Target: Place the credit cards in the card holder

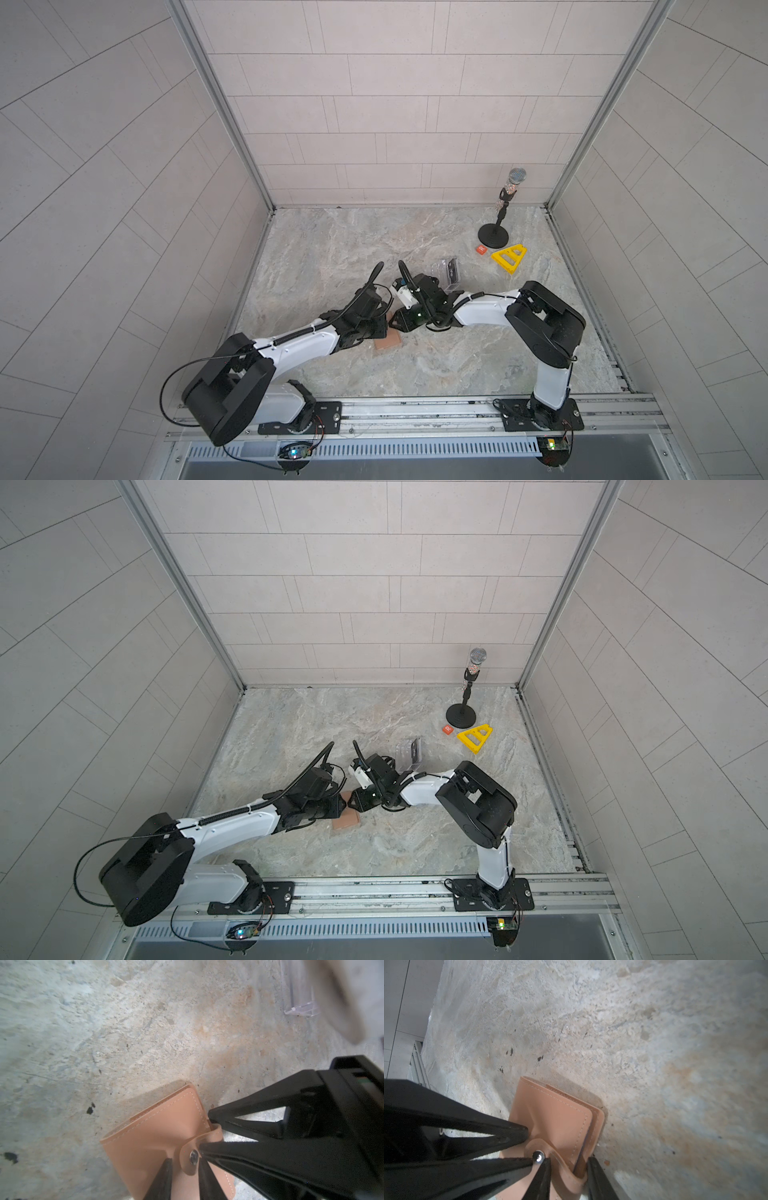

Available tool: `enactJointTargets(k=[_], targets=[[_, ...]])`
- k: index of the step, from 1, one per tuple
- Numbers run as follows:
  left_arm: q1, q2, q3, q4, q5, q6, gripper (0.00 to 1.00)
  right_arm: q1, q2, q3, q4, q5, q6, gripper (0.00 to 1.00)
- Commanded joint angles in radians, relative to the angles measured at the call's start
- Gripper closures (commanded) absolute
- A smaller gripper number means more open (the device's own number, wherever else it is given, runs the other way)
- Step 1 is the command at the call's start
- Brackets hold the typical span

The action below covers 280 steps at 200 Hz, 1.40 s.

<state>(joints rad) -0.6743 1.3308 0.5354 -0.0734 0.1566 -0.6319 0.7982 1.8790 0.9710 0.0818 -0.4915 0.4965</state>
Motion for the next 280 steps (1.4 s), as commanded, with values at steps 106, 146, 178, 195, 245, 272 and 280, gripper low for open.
enactJointTargets(k=[106, 146, 178, 195, 245, 272, 280], targets=[[0.005, 0.056, -0.003, 0.041, 0.018, -0.007, 0.97, 0.018, 0.056, -0.066, -0.322, 0.017, -0.051, 0.69], [0.005, 0.029, -0.009, 0.047, 0.058, -0.022, 1.0, 0.018, 0.022, -0.077, -0.298, 0.039, -0.021, 0.68], [0.005, 0.02, -0.015, 0.044, 0.071, -0.026, 1.0, 0.018, 0.019, -0.08, -0.258, 0.021, 0.009, 0.64], [0.005, 0.012, -0.024, 0.043, 0.059, -0.027, 1.0, 0.017, 0.014, -0.083, -0.241, 0.015, 0.023, 0.62], [0.005, -0.018, -0.028, 0.014, 0.034, -0.022, 1.0, 0.016, 0.011, -0.081, -0.234, 0.008, 0.033, 0.59], [0.005, -0.028, -0.025, 0.015, 0.044, -0.019, 1.0, 0.016, 0.001, -0.081, -0.23, 0.012, 0.038, 0.58], [0.005, -0.028, -0.025, 0.015, 0.045, -0.02, 1.0, 0.016, -0.002, -0.083, -0.225, 0.011, 0.041, 0.58]])
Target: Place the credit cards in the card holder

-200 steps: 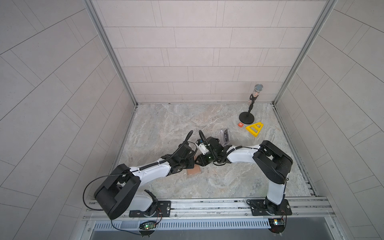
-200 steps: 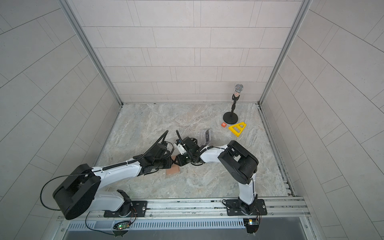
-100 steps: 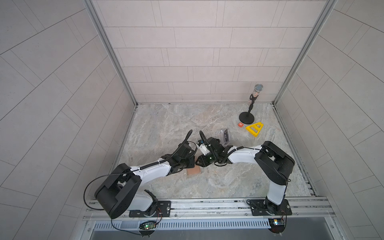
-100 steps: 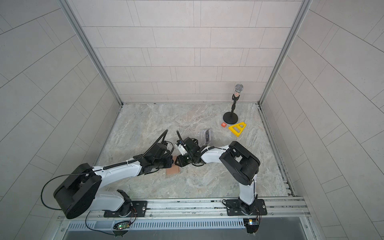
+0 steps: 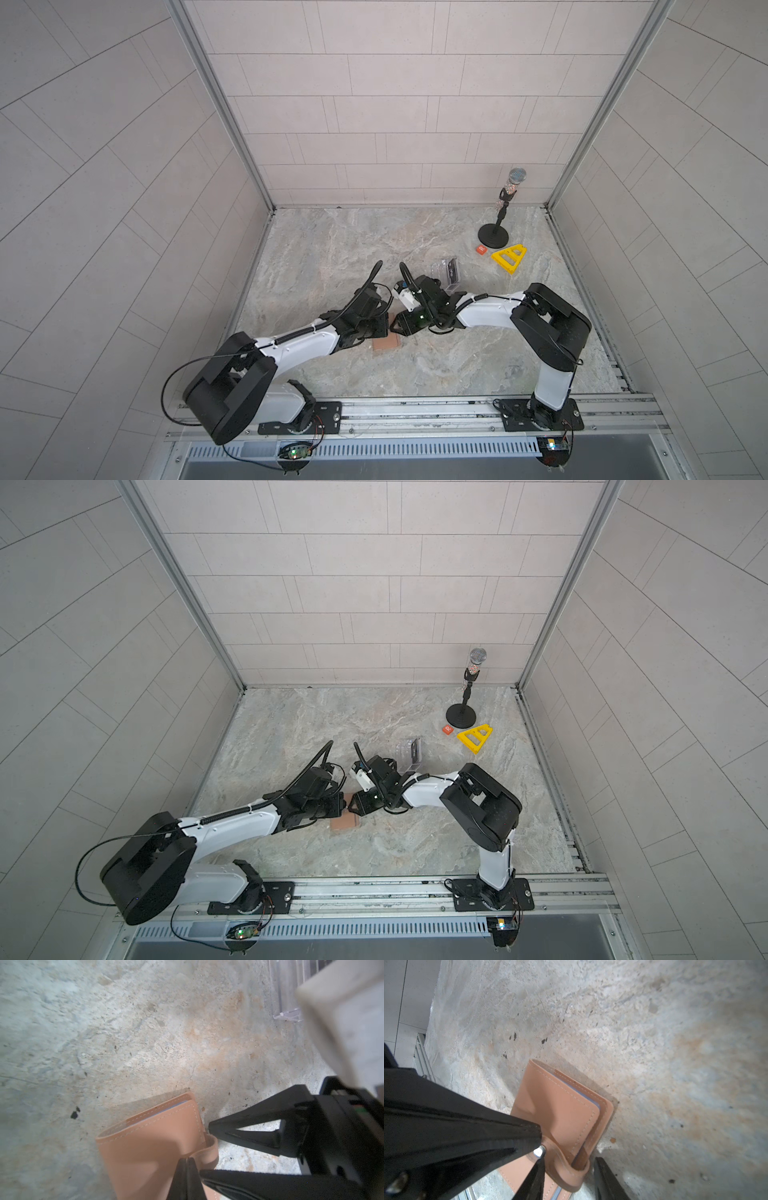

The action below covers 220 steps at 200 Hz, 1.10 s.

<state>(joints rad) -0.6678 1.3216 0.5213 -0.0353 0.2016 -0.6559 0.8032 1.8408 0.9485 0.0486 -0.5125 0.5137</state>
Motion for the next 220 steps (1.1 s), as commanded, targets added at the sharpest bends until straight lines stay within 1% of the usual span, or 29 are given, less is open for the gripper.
enactJointTargets(k=[1, 46, 99, 167, 220], targets=[[-0.001, -0.019, -0.01, -0.023, 0.001, 0.004, 1.0, 0.011, 0.035, -0.061, -0.192, 0.032, 0.024, 0.58], [-0.001, -0.037, -0.018, -0.029, -0.021, 0.001, 1.0, 0.005, 0.026, -0.077, -0.166, 0.032, 0.043, 0.57], [-0.001, -0.05, -0.033, -0.051, -0.04, 0.003, 1.0, -0.007, 0.04, -0.076, -0.121, -0.002, 0.071, 0.57], [-0.001, -0.044, -0.052, -0.044, -0.06, 0.004, 1.0, -0.004, 0.072, -0.052, -0.124, -0.031, 0.072, 0.58], [-0.001, -0.027, -0.052, -0.041, -0.061, 0.016, 1.0, 0.014, 0.103, -0.015, -0.164, -0.016, 0.059, 0.58]])
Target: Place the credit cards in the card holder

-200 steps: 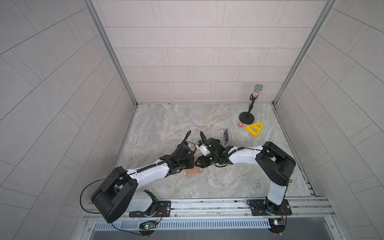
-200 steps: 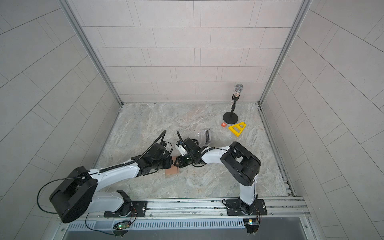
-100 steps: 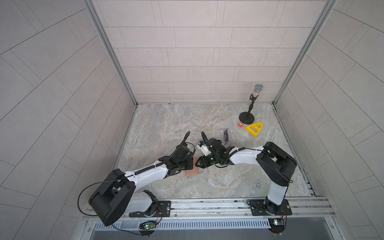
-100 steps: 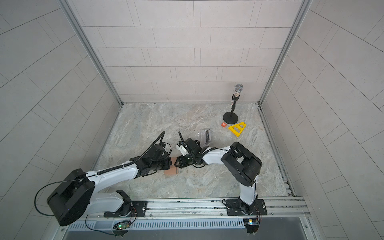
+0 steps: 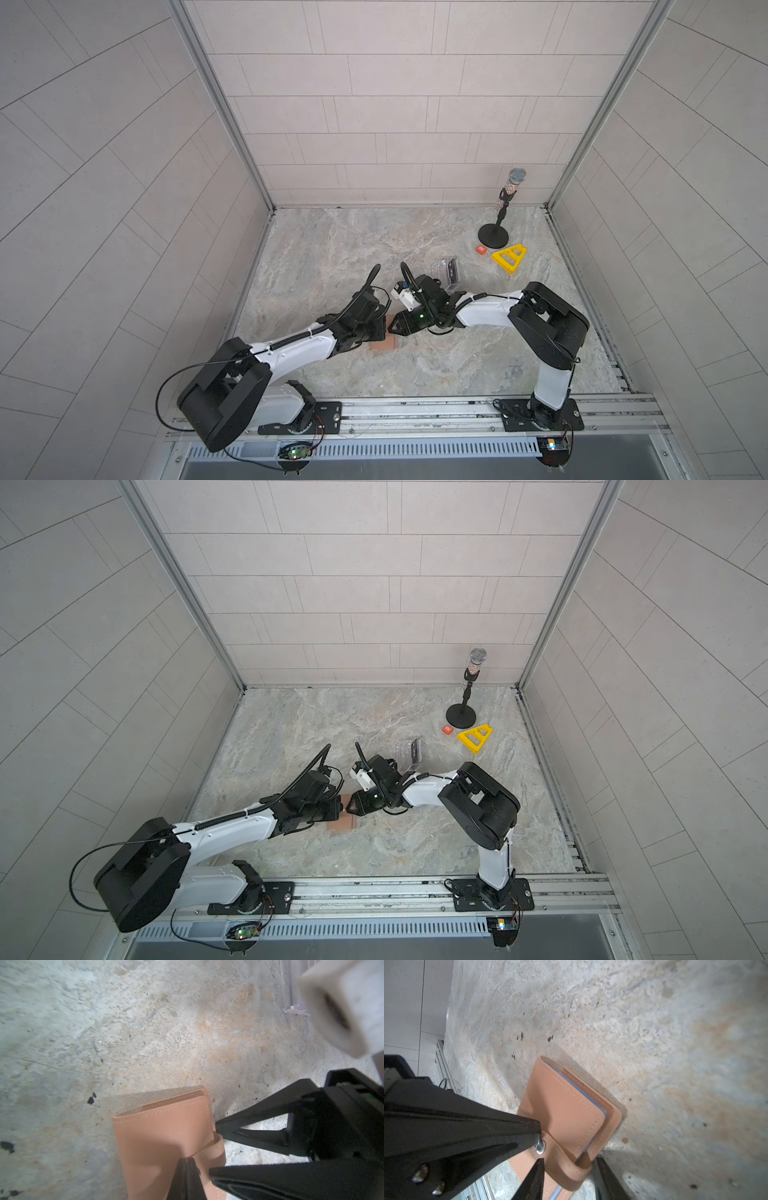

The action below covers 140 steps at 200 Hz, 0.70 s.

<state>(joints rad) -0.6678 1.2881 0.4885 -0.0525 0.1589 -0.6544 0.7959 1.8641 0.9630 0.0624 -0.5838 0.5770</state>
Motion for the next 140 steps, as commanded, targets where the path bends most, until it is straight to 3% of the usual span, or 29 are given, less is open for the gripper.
enactJointTargets(k=[1, 49, 84, 140], targets=[[-0.001, 0.007, -0.019, -0.024, -0.018, 0.014, 1.0, 0.022, 0.08, -0.029, -0.179, 0.057, -0.005, 0.58], [-0.001, 0.005, -0.033, -0.011, -0.01, 0.017, 1.0, 0.025, 0.092, -0.023, -0.218, 0.098, -0.009, 0.6], [-0.001, 0.005, -0.043, -0.009, -0.017, 0.018, 1.0, 0.017, 0.008, -0.058, -0.195, 0.111, -0.012, 0.62], [-0.001, 0.0, -0.048, -0.01, -0.027, 0.02, 1.0, 0.003, -0.106, -0.083, -0.124, 0.035, 0.008, 0.65]])
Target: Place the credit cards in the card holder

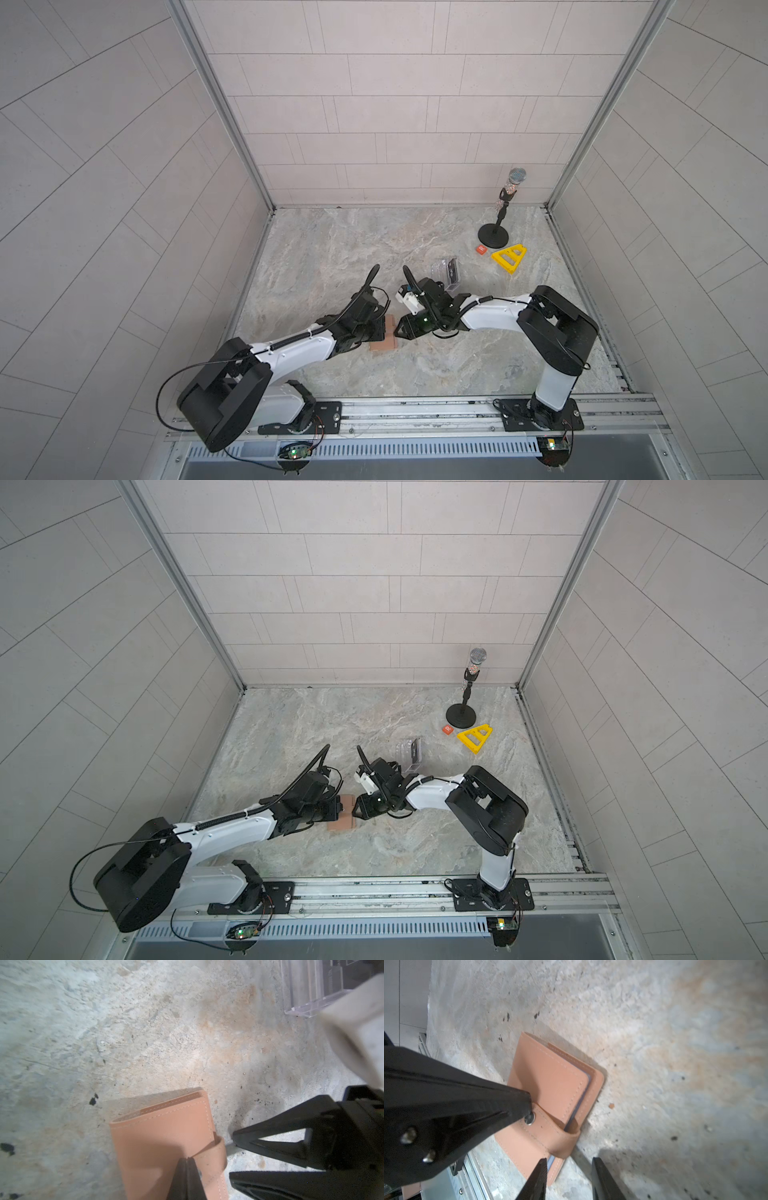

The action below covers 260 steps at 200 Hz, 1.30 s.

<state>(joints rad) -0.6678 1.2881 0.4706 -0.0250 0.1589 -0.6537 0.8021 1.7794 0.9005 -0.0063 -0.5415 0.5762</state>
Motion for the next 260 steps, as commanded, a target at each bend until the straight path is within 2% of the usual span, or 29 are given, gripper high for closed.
enactJointTargets(k=[1, 34, 68, 126, 201, 260], targets=[[-0.001, 0.0, -0.03, -0.038, -0.027, 0.019, 1.0, -0.003, -0.021, -0.02, -0.053, -0.01, 0.01, 0.66], [-0.001, 0.003, -0.03, -0.035, -0.024, 0.019, 1.0, -0.003, 0.01, -0.013, 0.038, -0.091, 0.059, 0.84], [-0.001, -0.001, -0.032, -0.035, -0.022, 0.02, 1.0, -0.001, 0.025, -0.016, 0.135, -0.153, 0.113, 0.93], [-0.001, 0.005, -0.03, -0.033, -0.021, 0.019, 1.0, -0.001, 0.031, -0.019, 0.216, -0.193, 0.163, 0.96], [-0.001, -0.001, -0.029, -0.038, -0.021, 0.019, 1.0, -0.001, 0.106, 0.02, 0.275, -0.18, 0.214, 0.98], [0.0, 0.0, -0.03, -0.039, -0.022, 0.02, 1.0, -0.005, 0.079, 0.01, 0.302, -0.204, 0.223, 0.98]])
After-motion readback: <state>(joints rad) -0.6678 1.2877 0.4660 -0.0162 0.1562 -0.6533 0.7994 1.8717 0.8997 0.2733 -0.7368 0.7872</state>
